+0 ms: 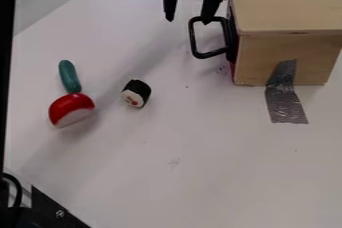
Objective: Open the drawer
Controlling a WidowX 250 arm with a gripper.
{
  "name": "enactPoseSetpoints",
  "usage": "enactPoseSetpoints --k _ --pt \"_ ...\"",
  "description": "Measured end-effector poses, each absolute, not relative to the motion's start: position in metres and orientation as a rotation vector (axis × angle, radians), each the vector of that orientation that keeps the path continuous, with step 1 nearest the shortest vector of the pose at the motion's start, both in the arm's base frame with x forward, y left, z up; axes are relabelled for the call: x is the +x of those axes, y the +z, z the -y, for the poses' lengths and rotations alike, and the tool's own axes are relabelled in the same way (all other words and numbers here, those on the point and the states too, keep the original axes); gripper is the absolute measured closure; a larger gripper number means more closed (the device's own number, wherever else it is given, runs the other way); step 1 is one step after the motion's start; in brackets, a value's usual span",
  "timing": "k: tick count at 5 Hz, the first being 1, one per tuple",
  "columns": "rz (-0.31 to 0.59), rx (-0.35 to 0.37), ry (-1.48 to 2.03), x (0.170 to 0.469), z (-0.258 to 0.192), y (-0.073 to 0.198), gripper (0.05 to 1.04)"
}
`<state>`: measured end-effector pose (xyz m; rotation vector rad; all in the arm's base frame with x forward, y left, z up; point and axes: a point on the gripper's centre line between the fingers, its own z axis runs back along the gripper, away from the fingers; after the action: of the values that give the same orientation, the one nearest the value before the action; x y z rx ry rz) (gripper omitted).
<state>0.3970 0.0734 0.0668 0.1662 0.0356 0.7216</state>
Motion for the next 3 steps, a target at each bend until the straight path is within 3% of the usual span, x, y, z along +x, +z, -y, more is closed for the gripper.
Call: enactPoseSetpoints --k 1,3 --pt "-0.003 0.101 0.781 0.403 -0.074 0.063 0.093" --pt "-0.005 0.044 0.854 0.400 -0.081 0.051 0.093"
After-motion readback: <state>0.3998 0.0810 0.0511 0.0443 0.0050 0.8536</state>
